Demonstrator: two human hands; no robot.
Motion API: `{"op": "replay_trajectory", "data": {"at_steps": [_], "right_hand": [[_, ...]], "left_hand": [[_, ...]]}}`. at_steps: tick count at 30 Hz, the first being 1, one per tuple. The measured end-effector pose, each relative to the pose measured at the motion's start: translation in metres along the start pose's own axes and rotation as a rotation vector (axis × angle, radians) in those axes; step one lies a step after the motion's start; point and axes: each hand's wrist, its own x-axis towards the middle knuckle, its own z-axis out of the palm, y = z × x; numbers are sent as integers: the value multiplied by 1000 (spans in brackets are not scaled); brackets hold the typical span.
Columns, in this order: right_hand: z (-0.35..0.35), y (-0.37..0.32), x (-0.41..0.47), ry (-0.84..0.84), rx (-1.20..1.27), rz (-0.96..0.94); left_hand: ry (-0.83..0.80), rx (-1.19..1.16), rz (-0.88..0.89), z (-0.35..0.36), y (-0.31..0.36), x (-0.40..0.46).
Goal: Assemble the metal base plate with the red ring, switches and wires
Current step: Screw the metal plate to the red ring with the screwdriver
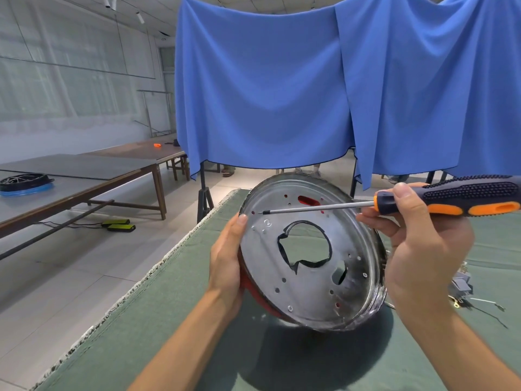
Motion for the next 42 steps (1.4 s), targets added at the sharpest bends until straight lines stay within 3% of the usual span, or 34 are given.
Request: {"op": "replay_trajectory", "data": {"at_steps": [7,14,20,27,32,42], "right_hand": [[-1,3,0,5,-48,-19],[-1,6,0,-51,-148,-62],[-3,4,4,-113,-207,-113],[-8,10,10,-133,-280,-87],[-10,10,14,-135,-284,-72],[-12,15,11,-191,-386,-47]], "left_hand": [[88,53,-174,-7,-3,6],[-59,219,-438,-13,-9,9],[-162,384,-524,-26,-5,12],[-240,487,-497,-32,1,14],[-334,850,-220,-31,6,19],[-346,844,-177,-30,3,16]]}}
